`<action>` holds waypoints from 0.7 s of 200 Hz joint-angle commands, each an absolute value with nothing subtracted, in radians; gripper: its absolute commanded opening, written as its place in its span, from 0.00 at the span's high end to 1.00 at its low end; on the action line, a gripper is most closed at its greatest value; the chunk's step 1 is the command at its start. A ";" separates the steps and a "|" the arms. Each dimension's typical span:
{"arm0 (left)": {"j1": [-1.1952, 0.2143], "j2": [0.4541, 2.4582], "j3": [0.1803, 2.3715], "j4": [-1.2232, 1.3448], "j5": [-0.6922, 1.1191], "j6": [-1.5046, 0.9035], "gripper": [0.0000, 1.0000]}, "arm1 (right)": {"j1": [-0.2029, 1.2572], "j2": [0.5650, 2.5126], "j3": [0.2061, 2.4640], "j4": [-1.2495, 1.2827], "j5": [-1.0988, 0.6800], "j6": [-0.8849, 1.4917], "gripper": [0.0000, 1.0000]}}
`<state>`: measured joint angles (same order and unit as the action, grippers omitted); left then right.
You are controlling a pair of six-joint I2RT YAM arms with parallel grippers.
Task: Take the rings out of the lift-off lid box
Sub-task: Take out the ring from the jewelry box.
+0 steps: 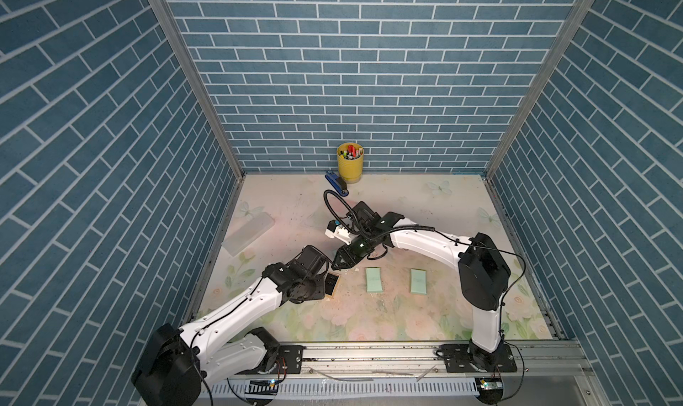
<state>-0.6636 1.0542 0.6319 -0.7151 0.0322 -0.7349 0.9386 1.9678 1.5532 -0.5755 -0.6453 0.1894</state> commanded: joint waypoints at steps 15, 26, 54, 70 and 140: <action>-0.632 0.929 0.553 -0.661 0.049 -0.953 0.59 | 0.952 2.049 1.571 -0.685 -0.560 0.069 0.67; -0.615 0.887 0.521 -0.655 0.052 -0.992 0.60 | 0.951 2.043 1.564 -0.684 -0.553 0.065 0.67; -0.591 0.860 0.494 -0.679 0.049 -0.987 0.60 | 0.946 1.999 1.572 -0.706 -0.549 0.047 0.62; -0.588 0.863 0.488 -0.671 0.049 -0.973 0.59 | 0.944 1.964 1.581 -0.717 -0.578 0.041 0.57; -0.583 0.899 0.530 -0.653 0.038 -0.862 0.59 | 0.867 1.906 1.638 -0.708 -0.685 0.152 0.53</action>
<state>-0.5900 0.8974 0.4950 -0.6746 0.0643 -0.9123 0.9012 1.9274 1.6035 -0.6762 -0.6289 0.1322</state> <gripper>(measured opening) 0.414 0.466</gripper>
